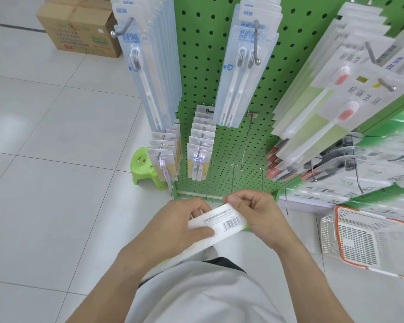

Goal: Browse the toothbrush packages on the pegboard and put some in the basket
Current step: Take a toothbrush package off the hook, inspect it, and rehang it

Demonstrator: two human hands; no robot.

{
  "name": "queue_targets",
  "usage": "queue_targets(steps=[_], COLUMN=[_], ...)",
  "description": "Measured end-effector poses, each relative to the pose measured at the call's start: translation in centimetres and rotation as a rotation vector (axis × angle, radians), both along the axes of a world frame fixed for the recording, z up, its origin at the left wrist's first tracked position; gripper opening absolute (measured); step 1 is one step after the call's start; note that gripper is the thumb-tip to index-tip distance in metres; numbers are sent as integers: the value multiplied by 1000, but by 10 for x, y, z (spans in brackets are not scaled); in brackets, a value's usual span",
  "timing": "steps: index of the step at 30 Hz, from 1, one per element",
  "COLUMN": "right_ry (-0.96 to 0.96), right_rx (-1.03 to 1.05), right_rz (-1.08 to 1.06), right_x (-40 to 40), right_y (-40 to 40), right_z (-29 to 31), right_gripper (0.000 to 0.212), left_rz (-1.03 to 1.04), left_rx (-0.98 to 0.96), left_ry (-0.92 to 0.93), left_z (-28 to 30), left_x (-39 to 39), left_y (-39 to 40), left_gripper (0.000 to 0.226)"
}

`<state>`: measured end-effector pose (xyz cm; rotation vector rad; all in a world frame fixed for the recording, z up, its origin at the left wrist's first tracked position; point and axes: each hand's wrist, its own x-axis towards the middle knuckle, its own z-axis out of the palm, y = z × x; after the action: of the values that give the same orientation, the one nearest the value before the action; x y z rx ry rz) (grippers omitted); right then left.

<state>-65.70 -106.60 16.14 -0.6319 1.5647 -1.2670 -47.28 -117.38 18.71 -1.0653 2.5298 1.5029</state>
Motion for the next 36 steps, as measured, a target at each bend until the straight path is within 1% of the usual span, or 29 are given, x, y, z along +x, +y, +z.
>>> queue_targets(steps=[2,5,6,8,10,12,15,16,17,18,19,21,22,23,24,26,30,33,34,36], right_ry=[-15,-45,-50,-62,-72,-77,6,45,64,56,29,-8,-8,-2,14,69,142,178,180,184], right_rx=[-10,-22,-13,21,37,9,-55,-59,-67,-82,-107,-179,-216,-251,-283,-336,-353,-320,-302,-284], right_rz=[36,120,122,108,81,30,-17,-18,-21,-28,-35,-24,-5,15,38,90,232,342,322,199], right_x=[1,-2,-2,-2,-2,-4,-9,-10,-10,-10,-10,-7,-6,-4,-3,1,7,10,11,12], right_y=[2,6,6,5,5,5,7,8,9,10,11,12,13,13,13,13,13,14,15,13], right_z=[1,4,5,8,10,11,9,8,7,6,6,7,7,6,7,7,10,11,11,10], right_gripper=[12,32,34,30,23,20,21,21,19,17,15,17,22,27,29,31,27,22,22,21], left_rz=[57,127,137,131,132,166,172,205,262,326,380,424,465,534,610,704,710,705,701,705], left_rx=[63,65,58,31,-9,-111,-451,-511,-527,-488,-375,-29,151,311,419,492,530,521,532,583], left_ry=[36,57,58,55,69,112,224,286,329,348,327,192,173,196,251,359,462,466,461,448], left_z=[1,-1,-1,0,-3,-7,-11,-8,-3,2,9,18,20,20,19,15,11,9,8,5], left_x=[-4,-2,-1,-1,-3,-4,-8,-9,-10,-10,-9,-11,-12,-14,-15,-16,-14,-9,-7,-3], left_y=[2,-2,-3,-3,-1,1,5,8,12,16,19,23,25,27,28,29,33,35,36,39], left_gripper=[19,14,12,8,9,10,14,12,7,6,16,35,44,50,51,43,22,22,24,26])
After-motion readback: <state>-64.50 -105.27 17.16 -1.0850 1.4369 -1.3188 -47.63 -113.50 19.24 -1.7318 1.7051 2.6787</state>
